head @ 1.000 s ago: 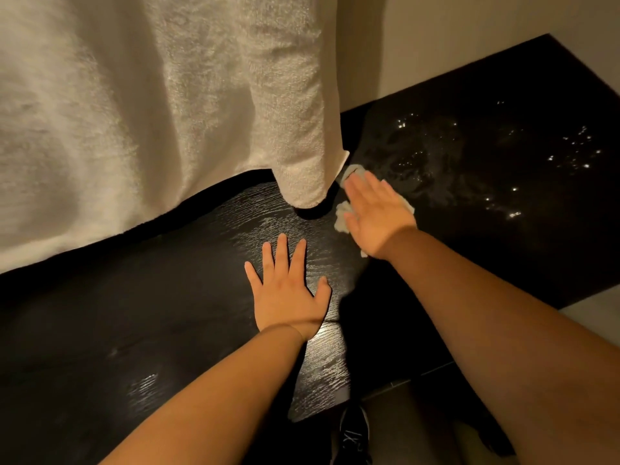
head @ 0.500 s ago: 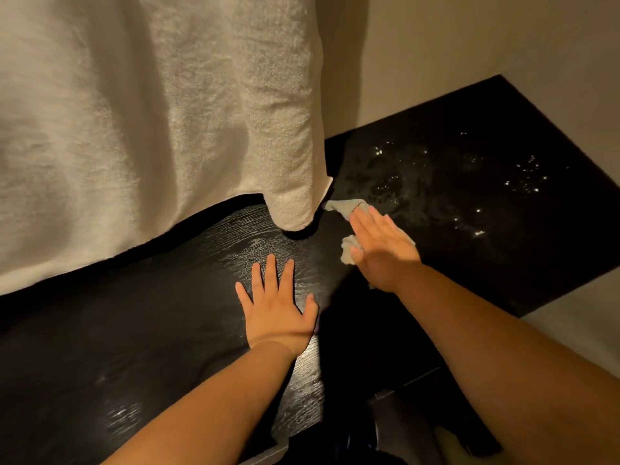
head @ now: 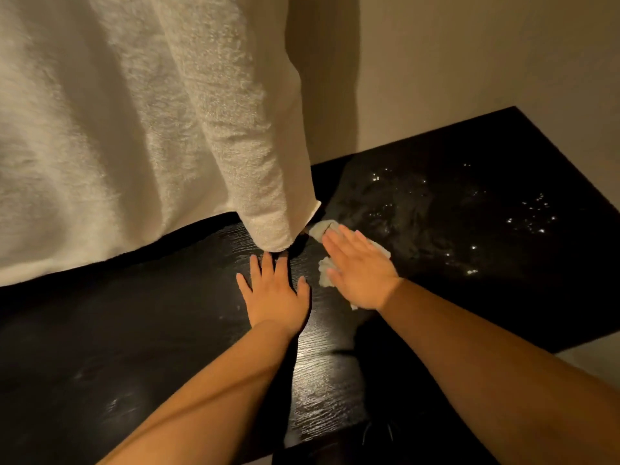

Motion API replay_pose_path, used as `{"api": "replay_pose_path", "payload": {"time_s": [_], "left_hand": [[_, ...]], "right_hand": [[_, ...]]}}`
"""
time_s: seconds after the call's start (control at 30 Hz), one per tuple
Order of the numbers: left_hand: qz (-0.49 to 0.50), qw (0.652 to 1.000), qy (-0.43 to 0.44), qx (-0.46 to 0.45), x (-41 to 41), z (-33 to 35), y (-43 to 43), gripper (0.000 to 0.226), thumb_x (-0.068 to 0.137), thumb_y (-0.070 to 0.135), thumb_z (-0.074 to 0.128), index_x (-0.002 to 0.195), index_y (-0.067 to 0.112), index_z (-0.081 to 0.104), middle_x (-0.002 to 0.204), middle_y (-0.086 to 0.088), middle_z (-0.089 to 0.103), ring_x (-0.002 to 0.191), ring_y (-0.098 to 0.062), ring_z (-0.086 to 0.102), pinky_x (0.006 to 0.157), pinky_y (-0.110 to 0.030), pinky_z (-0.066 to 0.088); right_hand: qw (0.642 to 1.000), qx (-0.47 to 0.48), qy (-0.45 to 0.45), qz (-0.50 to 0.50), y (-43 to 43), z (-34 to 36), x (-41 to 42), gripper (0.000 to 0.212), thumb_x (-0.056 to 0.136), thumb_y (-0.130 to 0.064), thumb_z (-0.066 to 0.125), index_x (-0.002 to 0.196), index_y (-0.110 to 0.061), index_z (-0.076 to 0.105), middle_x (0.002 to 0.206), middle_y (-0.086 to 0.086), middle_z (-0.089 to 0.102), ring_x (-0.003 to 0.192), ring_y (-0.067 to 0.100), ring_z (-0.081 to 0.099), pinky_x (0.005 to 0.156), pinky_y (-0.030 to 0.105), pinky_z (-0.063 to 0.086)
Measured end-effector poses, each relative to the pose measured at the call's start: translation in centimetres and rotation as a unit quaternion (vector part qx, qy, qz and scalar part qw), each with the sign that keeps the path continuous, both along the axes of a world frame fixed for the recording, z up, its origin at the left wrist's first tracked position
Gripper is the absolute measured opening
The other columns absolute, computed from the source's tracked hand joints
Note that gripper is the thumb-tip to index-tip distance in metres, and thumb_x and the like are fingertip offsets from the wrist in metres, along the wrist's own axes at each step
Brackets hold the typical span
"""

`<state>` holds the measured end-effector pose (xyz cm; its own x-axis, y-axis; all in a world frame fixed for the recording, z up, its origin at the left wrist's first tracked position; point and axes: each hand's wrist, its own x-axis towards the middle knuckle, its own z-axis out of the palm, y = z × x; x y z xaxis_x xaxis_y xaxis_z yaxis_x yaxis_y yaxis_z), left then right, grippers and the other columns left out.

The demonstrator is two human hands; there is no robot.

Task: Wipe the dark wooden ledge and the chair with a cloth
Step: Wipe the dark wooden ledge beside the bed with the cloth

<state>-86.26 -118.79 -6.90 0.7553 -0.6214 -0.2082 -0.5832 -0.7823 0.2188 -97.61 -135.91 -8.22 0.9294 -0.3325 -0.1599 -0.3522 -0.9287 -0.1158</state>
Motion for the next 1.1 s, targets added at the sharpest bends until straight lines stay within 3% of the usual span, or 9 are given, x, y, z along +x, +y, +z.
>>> {"api": "replay_pose_path", "payload": {"time_s": [0.07,0.17,0.33,0.4,0.63,0.73,0.93,1.0,1.1], "left_hand": [[0.008,1.0,-0.016,0.012,-0.4,-0.5,-0.4,0.07,0.1,0.057,0.03,0.163,0.027,0.025,0.174,-0.006,0.017,0.162,-0.03,-0.005,0.127,-0.062,-0.004],[0.006,0.999,-0.031,0.019,-0.6,-0.5,-0.6,0.07,0.1,0.058,0.027,0.163,0.028,0.024,0.173,-0.005,0.018,0.162,-0.028,-0.007,0.128,-0.062,-0.002],[0.011,0.999,-0.039,0.018,-0.7,-0.3,-0.8,0.071,0.099,0.059,0.029,0.163,0.029,0.025,0.172,-0.005,0.022,0.162,-0.028,-0.005,0.128,-0.062,0.0],[0.011,0.999,-0.043,0.017,-0.7,-0.5,-0.8,0.071,0.099,0.058,0.03,0.163,0.029,0.025,0.171,-0.004,0.024,0.162,-0.028,-0.004,0.128,-0.062,0.001],[0.011,0.998,-0.056,0.01,-0.5,-0.7,-0.9,0.069,0.097,0.058,0.031,0.16,0.031,0.029,0.167,0.001,0.028,0.161,-0.029,0.002,0.128,-0.062,0.003],[0.011,0.999,-0.051,0.009,-0.5,-0.7,-0.8,0.068,0.097,0.057,0.034,0.159,0.031,0.031,0.168,0.001,0.027,0.161,-0.029,0.003,0.128,-0.063,0.005],[0.011,0.999,-0.048,-0.002,-0.5,-0.9,-0.9,0.067,0.096,0.055,0.038,0.158,0.03,0.032,0.169,0.0,0.027,0.161,-0.03,0.005,0.127,-0.064,0.005],[0.011,0.999,-0.05,-0.001,-0.5,-0.8,-0.8,0.067,0.096,0.055,0.035,0.158,0.029,0.033,0.167,-0.002,0.03,0.161,-0.032,0.007,0.127,-0.065,0.006],[0.01,0.999,-0.051,0.002,-0.5,-0.8,-0.9,0.07,0.096,0.056,0.032,0.16,0.03,0.03,0.167,-0.002,0.028,0.161,-0.031,0.004,0.127,-0.064,0.004]], "right_hand": [[0.998,0.023,0.031,-0.058,-2.9,0.3,2.6,0.068,0.108,-0.047,0.02,0.165,-0.015,0.002,0.174,0.002,-0.004,0.159,0.022,-0.012,0.128,0.039,-0.01],[0.995,0.036,0.018,-0.095,-3.2,0.4,4.4,0.068,0.108,-0.045,0.018,0.165,-0.013,-0.002,0.173,0.002,-0.009,0.158,0.023,-0.018,0.126,0.04,-0.017],[0.994,0.053,-0.015,0.099,0.0,-0.2,1.1,0.07,0.104,-0.048,0.021,0.165,-0.014,0.018,0.173,0.003,0.011,0.16,0.023,-0.003,0.13,0.043,0.002],[0.99,0.06,0.003,0.129,-1.8,0.3,1.6,0.072,0.101,-0.049,0.018,0.165,-0.015,0.018,0.173,0.003,0.012,0.16,0.022,-0.001,0.129,0.041,-0.001],[0.996,0.049,0.027,-0.065,-9.4,0.9,6.4,0.066,0.108,-0.043,0.02,0.166,-0.017,0.001,0.173,-0.001,-0.011,0.157,0.018,-0.019,0.127,0.038,-0.013],[0.999,0.037,-0.01,-0.039,-5.8,0.5,4.1,0.067,0.107,-0.043,0.021,0.165,-0.015,0.005,0.174,0.002,-0.003,0.158,0.02,-0.015,0.127,0.039,-0.013],[0.996,0.027,-0.012,0.085,-4.0,-0.2,0.3,0.067,0.104,-0.046,0.025,0.163,-0.014,0.023,0.171,0.002,0.017,0.16,0.022,0.007,0.129,0.044,0.01],[0.998,0.004,-0.024,0.049,-6.4,-0.5,1.5,0.068,0.102,-0.042,0.022,0.162,-0.011,0.028,0.17,0.009,0.024,0.158,0.027,0.015,0.128,0.046,0.016],[0.999,0.024,-0.001,-0.046,-9.1,-0.1,3.2,0.071,0.101,-0.044,0.013,0.164,-0.011,0.015,0.173,0.007,0.01,0.16,0.025,0.001,0.129,0.042,0.0]]}}
